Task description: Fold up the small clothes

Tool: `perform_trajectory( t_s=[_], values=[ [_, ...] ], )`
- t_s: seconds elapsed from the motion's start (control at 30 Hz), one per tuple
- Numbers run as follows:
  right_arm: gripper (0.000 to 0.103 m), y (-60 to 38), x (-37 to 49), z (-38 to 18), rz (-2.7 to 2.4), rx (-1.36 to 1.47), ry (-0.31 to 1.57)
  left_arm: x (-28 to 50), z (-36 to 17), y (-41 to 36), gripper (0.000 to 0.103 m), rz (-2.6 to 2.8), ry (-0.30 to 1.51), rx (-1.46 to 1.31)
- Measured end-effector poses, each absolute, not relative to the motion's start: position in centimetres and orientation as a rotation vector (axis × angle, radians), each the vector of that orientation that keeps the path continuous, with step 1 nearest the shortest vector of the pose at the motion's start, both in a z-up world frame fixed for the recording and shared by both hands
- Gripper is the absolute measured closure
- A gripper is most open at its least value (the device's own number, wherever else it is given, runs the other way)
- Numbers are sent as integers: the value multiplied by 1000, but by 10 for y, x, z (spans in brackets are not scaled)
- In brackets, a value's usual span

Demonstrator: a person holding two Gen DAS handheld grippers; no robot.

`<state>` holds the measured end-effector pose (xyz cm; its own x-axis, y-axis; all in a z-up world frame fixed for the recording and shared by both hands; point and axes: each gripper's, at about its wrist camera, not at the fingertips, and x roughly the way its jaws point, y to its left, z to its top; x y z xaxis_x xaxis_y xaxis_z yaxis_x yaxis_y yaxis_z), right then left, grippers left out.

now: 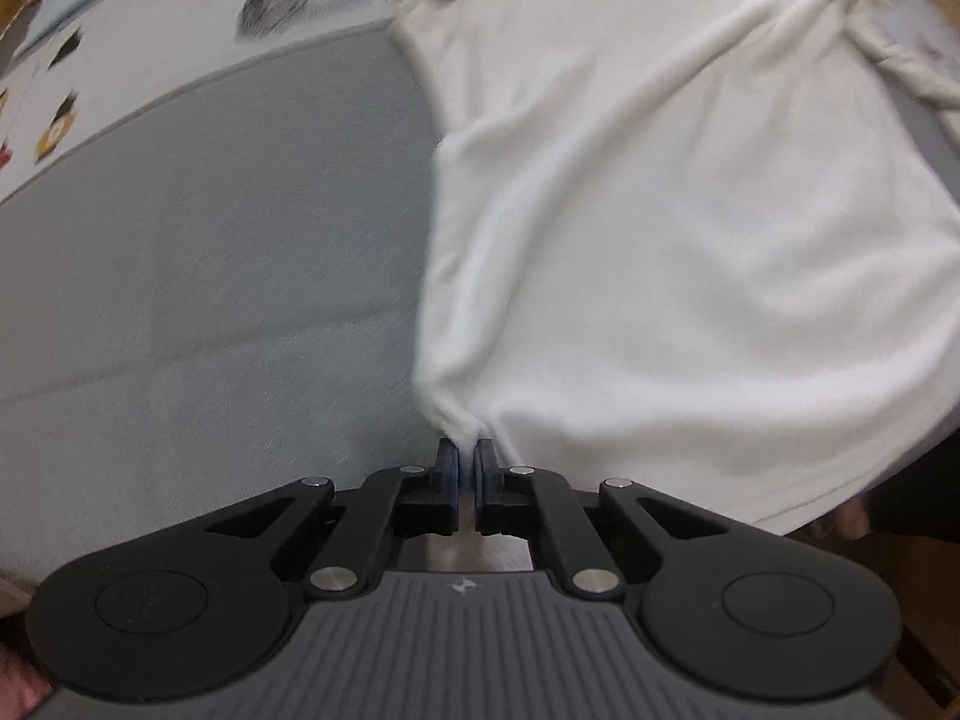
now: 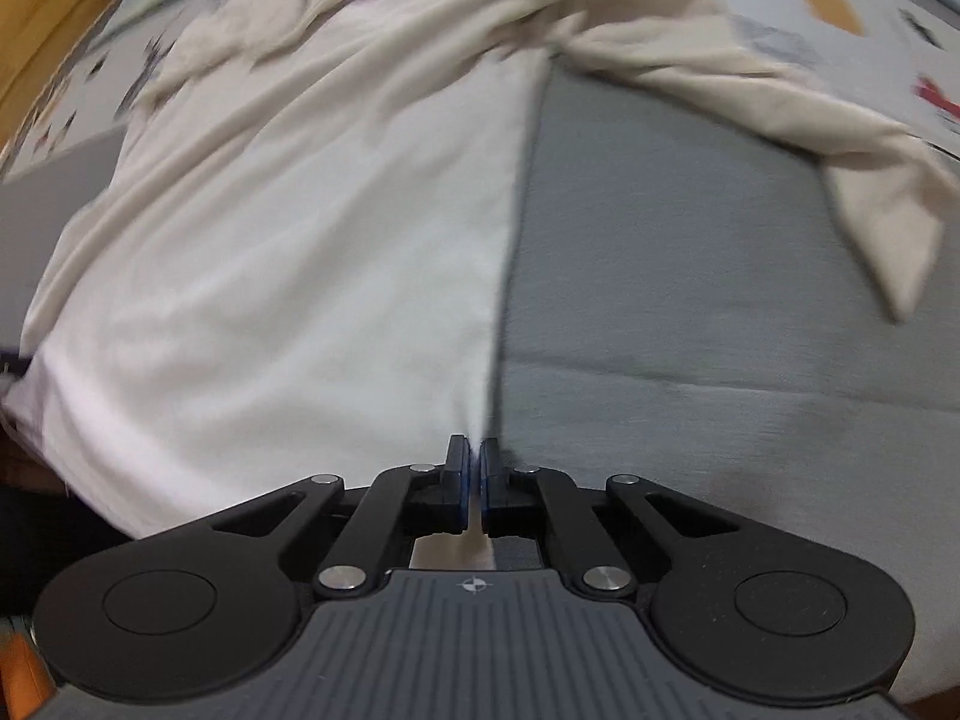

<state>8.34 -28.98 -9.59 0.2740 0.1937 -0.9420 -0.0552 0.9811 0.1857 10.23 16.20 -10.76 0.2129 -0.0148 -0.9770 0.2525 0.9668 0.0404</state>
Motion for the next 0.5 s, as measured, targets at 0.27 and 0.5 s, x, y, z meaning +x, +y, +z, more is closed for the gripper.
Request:
perform_trajectory(
  t_s=[0.27,0.5],
  values=[
    [101,-351,58,-97,102,167,1335,86,-127,118,99,-316,1428,430],
    [97,-333,66,-90,162,163,1258,90,-116,129,94,-277,1395,401]
  ],
)
